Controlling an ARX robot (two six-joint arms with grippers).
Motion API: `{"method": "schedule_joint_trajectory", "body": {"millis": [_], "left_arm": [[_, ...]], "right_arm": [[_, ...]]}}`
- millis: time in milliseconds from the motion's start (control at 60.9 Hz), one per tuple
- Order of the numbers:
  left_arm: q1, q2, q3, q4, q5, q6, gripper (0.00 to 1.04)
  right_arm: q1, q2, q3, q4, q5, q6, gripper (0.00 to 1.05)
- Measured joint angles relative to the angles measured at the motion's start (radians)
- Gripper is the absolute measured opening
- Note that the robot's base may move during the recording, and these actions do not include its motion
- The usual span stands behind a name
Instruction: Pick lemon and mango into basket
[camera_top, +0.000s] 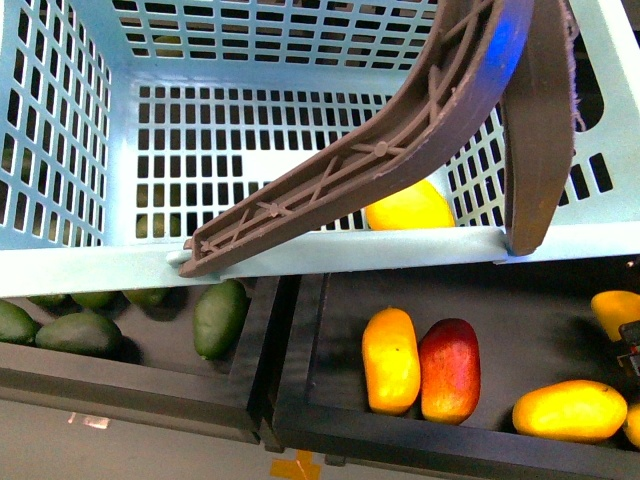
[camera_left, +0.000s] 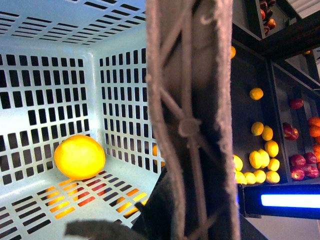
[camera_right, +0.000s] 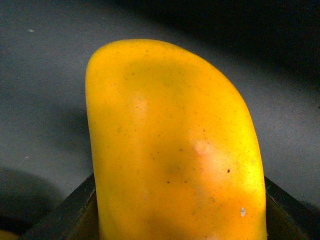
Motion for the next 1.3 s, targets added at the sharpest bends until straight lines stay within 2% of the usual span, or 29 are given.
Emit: {"method": "schedule_joint_trajectory", "body": {"millis": [312,525,706,804,886,968,1083,1296], "left_arm": [[0.0,0.0,0.0,0.0,0.0,0.0,0.04],[0.0,0.0,0.0,0.0,0.0,0.0,0.04],[0.0,0.0,0.0,0.0,0.0,0.0,0.04],[0.0,0.0,0.0,0.0,0.0,0.0,0.04],[0.0,0.0,0.0,0.0,0.001,0.0,0.04],[0.0,0.0,0.0,0.0,0.002,0.0,0.04],[0.0,0.0,0.0,0.0,0.001,0.0,0.04],[0.0,0.0,0.0,0.0,-0.001,0.0,0.04]], "right_arm": [[-0.027,-0.327,-0.154,-0.017,-0.224,0.079,0.65],[-0.071,-0.628,-0.275,-0.067,-0.42,0.217,0.65],[-0.09,-0.837,-0.315,-0.09,-0.489,0.349,0.65],[-0.068,-0.961,-0.335,-0.1,-0.514,0.444,0.65],[-0.002,-1.093,-0.358,-0.115,-0.504,0.544,0.65],[0.108,-1.207,-0.368,-0.114,-0.451,0.653,0.64],[0.213,-1.253,-0.361,-0.099,-0.378,0.739,0.64],[0.449,-1.204,-0.306,-0.099,-0.106,0.852,0.64]]}}
